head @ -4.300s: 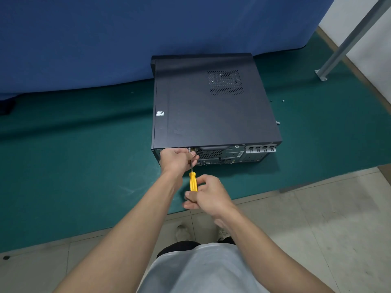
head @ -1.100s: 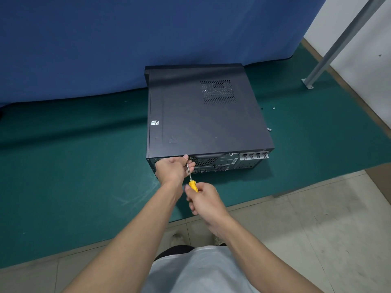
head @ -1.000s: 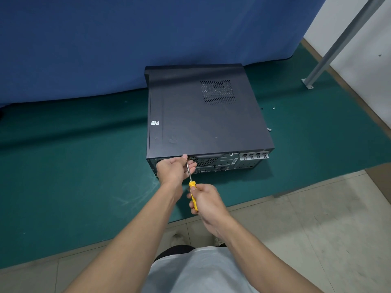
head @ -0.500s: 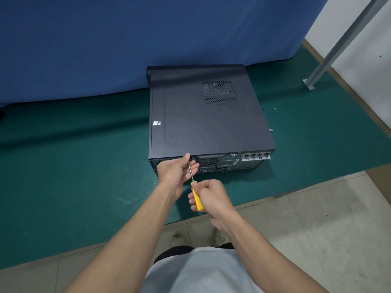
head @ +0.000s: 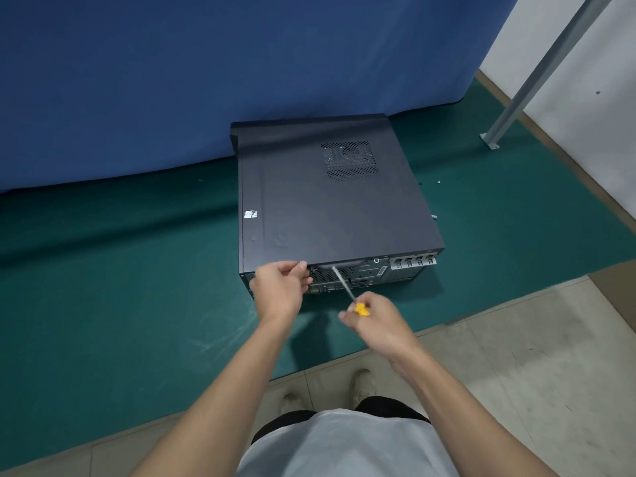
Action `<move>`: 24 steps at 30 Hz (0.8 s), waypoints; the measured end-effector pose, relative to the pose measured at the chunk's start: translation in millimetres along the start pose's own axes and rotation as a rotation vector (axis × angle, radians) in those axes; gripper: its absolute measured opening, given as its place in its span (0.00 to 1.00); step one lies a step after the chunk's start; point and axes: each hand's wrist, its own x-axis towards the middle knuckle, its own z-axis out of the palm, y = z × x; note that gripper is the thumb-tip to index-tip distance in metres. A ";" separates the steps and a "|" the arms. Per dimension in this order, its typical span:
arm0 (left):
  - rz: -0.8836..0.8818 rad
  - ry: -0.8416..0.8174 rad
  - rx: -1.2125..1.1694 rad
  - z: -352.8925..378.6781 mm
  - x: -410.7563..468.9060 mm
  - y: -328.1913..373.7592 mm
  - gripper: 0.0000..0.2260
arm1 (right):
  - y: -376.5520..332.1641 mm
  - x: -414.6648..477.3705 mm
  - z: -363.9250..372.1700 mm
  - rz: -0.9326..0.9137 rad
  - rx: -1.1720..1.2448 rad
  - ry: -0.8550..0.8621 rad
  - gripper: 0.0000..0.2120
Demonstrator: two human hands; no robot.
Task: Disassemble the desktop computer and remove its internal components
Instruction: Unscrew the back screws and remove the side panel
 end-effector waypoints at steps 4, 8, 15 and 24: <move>0.527 -0.131 0.425 10.8 -9.5 23.1 0.07 | -23.6 5.9 -27.0 -0.140 0.175 0.278 0.07; 0.945 -0.241 0.648 41.1 -14.9 45.0 0.07 | -49.4 14.2 -48.9 -0.237 0.242 0.339 0.07; 1.123 -0.372 0.775 88.2 7.1 62.9 0.09 | -50.2 50.0 -91.1 -0.177 0.282 0.345 0.04; 0.948 -0.176 0.818 172.1 71.3 85.6 0.15 | -44.2 167.7 -178.7 -0.153 0.187 0.402 0.07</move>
